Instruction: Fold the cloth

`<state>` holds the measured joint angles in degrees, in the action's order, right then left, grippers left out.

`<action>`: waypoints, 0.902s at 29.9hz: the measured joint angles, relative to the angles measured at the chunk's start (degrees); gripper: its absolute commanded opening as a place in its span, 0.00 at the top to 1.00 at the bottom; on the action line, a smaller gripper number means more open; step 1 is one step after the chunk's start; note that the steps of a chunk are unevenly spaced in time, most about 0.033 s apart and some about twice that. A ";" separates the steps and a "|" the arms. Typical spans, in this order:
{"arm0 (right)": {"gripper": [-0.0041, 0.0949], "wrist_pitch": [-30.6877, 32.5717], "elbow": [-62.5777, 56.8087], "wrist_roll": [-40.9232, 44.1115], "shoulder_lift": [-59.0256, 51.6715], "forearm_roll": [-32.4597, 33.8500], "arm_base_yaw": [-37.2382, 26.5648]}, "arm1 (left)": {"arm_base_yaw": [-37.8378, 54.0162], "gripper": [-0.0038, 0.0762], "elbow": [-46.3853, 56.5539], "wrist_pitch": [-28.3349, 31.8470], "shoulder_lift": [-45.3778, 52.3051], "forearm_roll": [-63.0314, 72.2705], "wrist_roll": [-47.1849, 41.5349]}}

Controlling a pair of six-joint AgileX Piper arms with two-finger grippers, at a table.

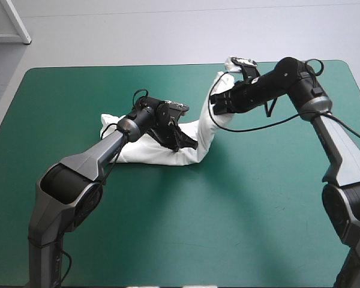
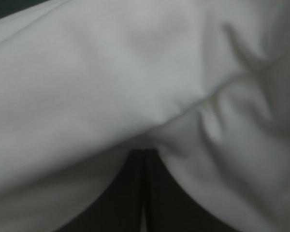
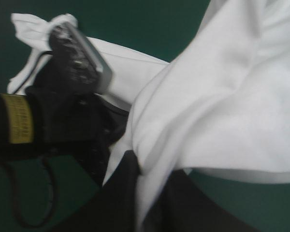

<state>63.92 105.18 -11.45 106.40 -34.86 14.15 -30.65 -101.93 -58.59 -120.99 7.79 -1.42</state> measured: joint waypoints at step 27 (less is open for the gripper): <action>0.97 -0.01 12.73 3.14 3.26 -3.09 5.27 | -0.58 0.96 0.03 -11.57 20.56 -14.22 -2.17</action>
<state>63.92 117.91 -8.31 109.67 -37.94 19.42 -31.23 -101.90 -70.16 -100.43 -6.43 -3.59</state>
